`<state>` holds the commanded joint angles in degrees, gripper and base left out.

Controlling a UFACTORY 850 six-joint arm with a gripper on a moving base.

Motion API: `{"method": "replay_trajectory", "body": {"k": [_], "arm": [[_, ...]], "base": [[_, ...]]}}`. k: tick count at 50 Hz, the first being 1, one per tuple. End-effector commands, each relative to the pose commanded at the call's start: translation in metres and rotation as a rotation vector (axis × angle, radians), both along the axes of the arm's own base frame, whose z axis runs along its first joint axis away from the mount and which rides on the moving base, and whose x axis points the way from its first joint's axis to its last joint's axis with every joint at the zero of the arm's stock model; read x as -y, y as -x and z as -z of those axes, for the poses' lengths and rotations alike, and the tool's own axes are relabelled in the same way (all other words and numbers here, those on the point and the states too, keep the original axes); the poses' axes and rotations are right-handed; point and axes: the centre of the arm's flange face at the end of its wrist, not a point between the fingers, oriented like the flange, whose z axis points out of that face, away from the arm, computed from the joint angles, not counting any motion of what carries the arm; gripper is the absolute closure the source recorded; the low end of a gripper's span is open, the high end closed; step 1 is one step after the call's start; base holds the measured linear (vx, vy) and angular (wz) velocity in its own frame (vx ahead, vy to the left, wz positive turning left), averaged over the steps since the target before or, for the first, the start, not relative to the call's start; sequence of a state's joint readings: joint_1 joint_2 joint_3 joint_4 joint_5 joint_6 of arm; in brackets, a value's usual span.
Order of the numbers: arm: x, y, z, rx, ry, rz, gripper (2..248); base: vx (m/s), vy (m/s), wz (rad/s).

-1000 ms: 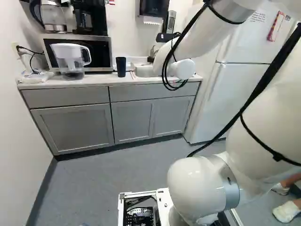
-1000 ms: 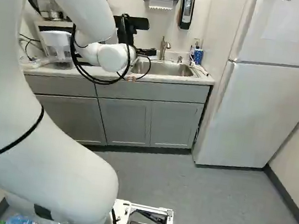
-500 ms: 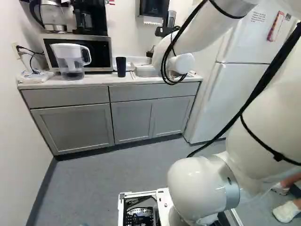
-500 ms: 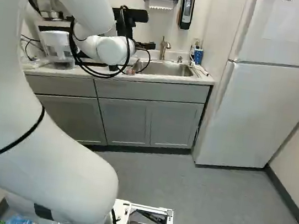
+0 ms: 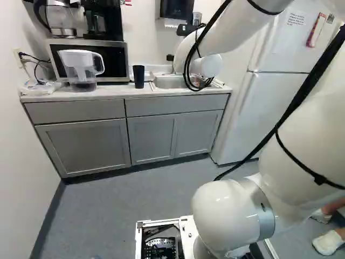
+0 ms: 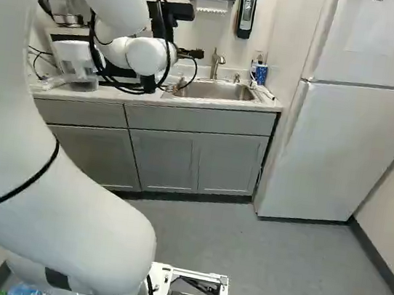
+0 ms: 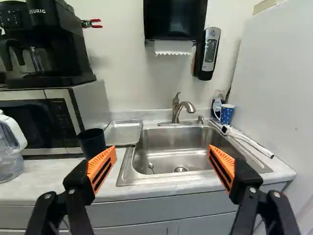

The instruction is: Rinse the cup and place it in the tray

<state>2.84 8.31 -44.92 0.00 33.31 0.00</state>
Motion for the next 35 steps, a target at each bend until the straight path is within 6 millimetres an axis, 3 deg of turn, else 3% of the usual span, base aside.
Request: {"method": "replay_trajectory", "body": {"k": [35], "arm": [[-0.007,-0.009,-0.031,-0.009,0.001,-0.014,3]], "base": [[0.0,0.0,0.0]]}}
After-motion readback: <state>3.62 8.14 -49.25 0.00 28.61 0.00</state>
